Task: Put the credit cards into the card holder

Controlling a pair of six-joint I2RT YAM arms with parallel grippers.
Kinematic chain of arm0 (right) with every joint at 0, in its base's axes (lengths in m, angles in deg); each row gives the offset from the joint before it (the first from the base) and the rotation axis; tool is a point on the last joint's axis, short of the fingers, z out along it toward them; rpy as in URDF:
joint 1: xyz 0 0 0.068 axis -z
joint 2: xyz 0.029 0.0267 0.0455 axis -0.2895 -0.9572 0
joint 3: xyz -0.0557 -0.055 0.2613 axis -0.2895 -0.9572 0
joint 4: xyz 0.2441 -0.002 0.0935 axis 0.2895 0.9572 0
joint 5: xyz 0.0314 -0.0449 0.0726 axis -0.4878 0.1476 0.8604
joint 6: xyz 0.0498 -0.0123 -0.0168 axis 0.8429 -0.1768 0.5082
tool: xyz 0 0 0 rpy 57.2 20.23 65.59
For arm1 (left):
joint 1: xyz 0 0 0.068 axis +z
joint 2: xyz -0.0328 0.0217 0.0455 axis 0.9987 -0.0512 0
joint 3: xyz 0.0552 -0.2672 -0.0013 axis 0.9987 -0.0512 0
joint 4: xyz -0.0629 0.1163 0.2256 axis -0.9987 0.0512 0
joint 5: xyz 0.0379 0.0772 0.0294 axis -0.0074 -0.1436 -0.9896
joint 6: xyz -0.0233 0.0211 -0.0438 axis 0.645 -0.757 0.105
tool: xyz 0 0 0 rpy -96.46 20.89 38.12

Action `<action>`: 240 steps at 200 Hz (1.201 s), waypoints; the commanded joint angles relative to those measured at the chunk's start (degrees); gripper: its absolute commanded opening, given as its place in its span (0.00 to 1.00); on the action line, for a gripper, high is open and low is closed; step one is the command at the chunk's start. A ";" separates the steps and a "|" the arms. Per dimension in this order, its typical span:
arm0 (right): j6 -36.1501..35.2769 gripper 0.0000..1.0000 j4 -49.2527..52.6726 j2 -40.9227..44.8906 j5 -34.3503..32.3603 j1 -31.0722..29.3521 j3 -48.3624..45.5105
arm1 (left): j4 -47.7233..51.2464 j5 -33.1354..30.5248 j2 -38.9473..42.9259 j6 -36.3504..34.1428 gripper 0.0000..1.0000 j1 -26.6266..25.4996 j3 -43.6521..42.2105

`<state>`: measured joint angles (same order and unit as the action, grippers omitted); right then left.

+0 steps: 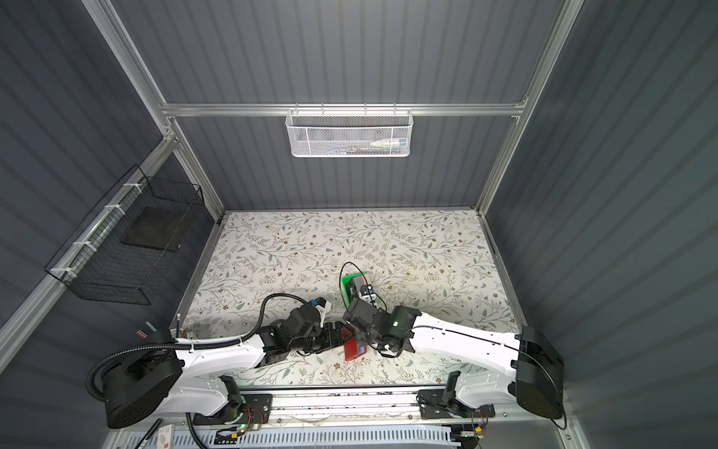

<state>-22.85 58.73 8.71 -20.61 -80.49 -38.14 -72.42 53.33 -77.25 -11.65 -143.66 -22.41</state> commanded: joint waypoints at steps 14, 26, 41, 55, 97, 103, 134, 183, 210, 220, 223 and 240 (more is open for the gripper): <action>-0.65 0.06 2.03 1.27 -2.20 -0.94 2.14 | 1.41 -0.18 0.46 -1.04 0.88 -0.18 1.21; -0.71 0.06 2.20 1.60 -2.33 -1.07 2.33 | 1.66 -0.32 0.50 -1.14 0.88 -0.18 1.43; -0.76 0.06 2.29 1.83 -2.50 -1.12 2.42 | 1.67 -0.33 0.46 -1.14 0.88 -0.18 1.52; -0.68 0.06 2.51 1.73 -2.59 -1.12 2.33 | 1.93 -0.52 0.50 -1.12 0.83 -0.21 1.40; 0.08 0.07 3.32 1.43 -3.27 -1.14 1.81 | 5.24 -2.01 2.09 -2.08 0.74 -0.23 1.41; 0.20 0.07 3.40 1.37 -3.49 -1.23 1.65 | 5.94 -2.32 2.58 -2.18 0.73 -0.18 1.29; 0.86 0.07 3.56 1.11 -3.89 -1.29 0.95 | 8.96 -3.82 4.59 -2.34 0.65 -0.18 0.22; 2.82 0.08 6.15 0.55 -5.90 -1.37 -0.25 | 12.57 -5.51 6.35 -2.05 0.60 -0.09 -0.99; 3.86 0.11 6.11 1.22 -6.00 -1.39 -2.23 | 15.26 -6.50 7.26 -3.14 0.57 0.24 -1.03; 4.15 0.12 5.68 1.61 -5.79 -1.46 -3.07 | 15.46 -6.31 7.14 -3.48 0.56 0.38 -0.98; 4.27 0.12 5.67 1.75 -5.75 -1.47 -3.38 | 15.51 -6.25 7.18 -3.54 0.56 0.39 -1.02; 4.80 0.15 4.98 2.37 -5.57 -1.45 -4.74 | 15.86 -5.99 6.83 -4.39 0.55 0.53 -0.77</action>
<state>-19.72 62.95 9.87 -25.00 -81.65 -40.85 -59.55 48.13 -70.89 -13.73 -143.60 -22.85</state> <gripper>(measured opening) 0.133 0.552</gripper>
